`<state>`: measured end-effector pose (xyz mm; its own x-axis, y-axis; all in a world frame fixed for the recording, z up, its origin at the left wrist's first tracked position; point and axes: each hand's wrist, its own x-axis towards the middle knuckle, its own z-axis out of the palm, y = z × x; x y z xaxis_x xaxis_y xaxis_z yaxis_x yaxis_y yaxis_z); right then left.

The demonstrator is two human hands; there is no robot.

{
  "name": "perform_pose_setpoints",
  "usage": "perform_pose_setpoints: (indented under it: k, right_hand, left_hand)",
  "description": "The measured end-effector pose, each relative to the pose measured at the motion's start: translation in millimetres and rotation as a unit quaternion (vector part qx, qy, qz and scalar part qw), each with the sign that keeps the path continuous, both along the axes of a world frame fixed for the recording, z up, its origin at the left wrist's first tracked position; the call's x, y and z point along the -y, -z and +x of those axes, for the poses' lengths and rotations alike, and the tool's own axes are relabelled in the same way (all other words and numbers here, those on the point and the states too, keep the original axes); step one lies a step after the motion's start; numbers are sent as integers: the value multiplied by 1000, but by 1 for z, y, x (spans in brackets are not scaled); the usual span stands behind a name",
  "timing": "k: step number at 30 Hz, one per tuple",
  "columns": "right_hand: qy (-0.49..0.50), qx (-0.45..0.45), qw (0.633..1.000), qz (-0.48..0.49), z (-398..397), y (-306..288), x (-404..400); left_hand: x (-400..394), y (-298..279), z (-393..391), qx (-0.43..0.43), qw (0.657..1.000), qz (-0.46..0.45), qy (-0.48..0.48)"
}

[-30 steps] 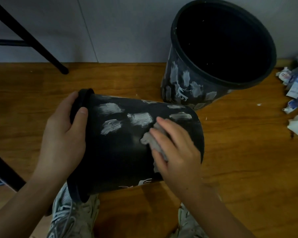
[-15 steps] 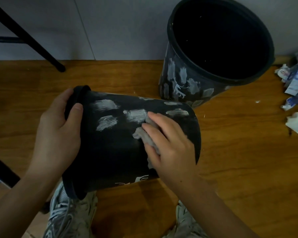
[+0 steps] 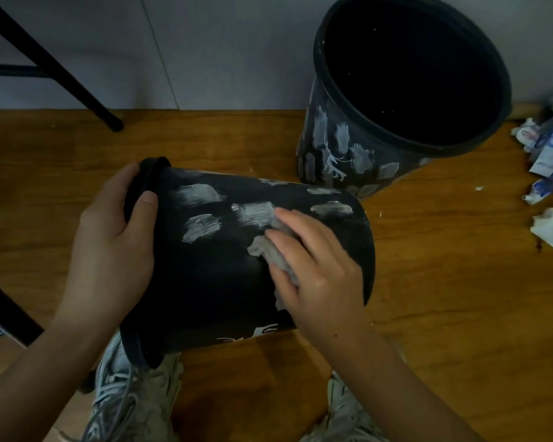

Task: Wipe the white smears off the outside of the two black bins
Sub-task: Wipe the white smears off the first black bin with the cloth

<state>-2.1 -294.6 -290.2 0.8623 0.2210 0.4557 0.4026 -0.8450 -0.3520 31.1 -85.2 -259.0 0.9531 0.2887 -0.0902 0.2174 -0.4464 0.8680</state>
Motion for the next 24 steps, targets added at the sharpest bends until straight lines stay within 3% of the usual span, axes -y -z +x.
perform_pose_setpoints:
  k: [7,15,20,24]
  right_hand:
    - [133,-8,991,9,3,8,39]
    - [-28,-15,999,-29,-7,2,14]
    - [100,-18,995,16,4,6,37]
    - [35,-20,999,1,6,0,11]
  left_hand:
    - [0,-1,0,-4,1000,-18,9]
    - [1,0,-1,5,1000,-15,10]
    - [1,1,1,3,1000,-21,0]
    - [2,-1,2,4,1000,-18,2]
